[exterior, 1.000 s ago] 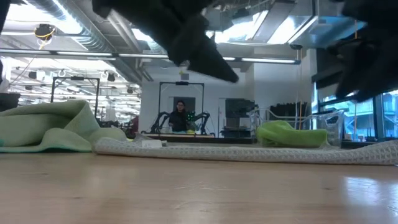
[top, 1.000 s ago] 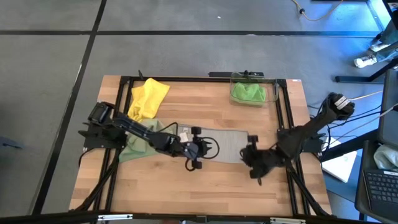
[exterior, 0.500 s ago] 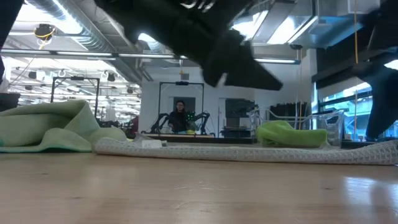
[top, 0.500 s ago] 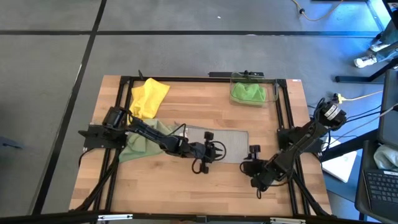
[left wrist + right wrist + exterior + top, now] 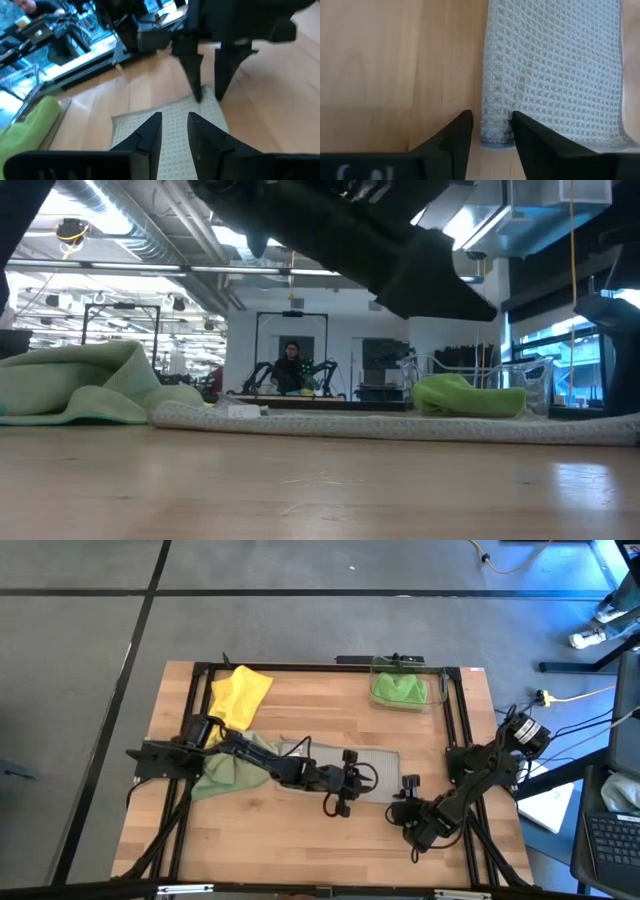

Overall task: Fold microfiber towels
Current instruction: Fold the gray cloth

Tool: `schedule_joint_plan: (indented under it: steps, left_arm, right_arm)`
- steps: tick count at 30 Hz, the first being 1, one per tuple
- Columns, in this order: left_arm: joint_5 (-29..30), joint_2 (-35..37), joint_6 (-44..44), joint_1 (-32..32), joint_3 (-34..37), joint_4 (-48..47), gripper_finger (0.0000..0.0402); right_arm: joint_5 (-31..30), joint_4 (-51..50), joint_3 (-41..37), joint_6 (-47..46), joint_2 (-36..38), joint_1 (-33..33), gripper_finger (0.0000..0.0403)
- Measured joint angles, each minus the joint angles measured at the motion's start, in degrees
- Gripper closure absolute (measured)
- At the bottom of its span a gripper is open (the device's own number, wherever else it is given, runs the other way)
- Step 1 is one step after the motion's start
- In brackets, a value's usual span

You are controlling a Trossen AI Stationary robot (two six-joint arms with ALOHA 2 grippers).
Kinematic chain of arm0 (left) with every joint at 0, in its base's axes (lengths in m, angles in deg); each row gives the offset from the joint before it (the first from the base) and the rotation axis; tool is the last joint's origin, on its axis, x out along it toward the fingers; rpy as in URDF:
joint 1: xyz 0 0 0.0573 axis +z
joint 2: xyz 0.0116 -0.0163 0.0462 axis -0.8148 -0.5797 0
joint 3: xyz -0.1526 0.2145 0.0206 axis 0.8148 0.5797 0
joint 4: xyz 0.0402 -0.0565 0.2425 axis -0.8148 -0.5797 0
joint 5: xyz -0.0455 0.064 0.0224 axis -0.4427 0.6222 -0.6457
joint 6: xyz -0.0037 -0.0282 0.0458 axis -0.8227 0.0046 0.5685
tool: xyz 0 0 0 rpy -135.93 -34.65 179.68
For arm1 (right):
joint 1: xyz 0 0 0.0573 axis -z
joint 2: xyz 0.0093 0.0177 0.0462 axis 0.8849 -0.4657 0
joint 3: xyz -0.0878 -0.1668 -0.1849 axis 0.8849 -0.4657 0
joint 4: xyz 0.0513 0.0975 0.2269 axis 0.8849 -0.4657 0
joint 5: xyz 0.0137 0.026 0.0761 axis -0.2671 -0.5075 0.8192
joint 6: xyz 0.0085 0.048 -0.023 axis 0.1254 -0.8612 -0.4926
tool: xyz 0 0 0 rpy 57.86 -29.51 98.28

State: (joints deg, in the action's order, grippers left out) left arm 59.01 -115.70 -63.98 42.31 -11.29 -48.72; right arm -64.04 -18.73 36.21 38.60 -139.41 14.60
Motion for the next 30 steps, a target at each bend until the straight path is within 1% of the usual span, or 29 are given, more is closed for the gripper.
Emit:
schedule_joint_plan:
  steps: [5,13,18,20,30]
  left_arm:
    - [0.1,0.0,-1.4,0.0,0.0,0.0,0.0315]
    - [0.1,0.0,-2.8,-0.2,0.0,0.2,0.0315]
    - [-5.0,0.0,-3.3,-0.2,0.0,0.4,0.0315]
    - [-5.9,0.0,-3.6,-0.2,0.0,0.5,0.0314]
    - [-6.0,-0.4,-5.9,-1.0,0.0,2.8,0.0277]
  right_arm:
    - [-1.2,-1.3,-0.5,0.1,0.0,0.0,0.0291]
    - [-2.8,-2.1,-1.3,0.3,-0.1,0.1,0.0316]
    - [-3.1,-1.7,-1.4,0.3,-0.1,0.1,0.0337]
    - [-3.1,-1.1,-1.4,0.4,-0.1,0.1,0.0345]
    - [-4.2,1.2,-0.1,0.6,-0.1,0.1,0.0394]
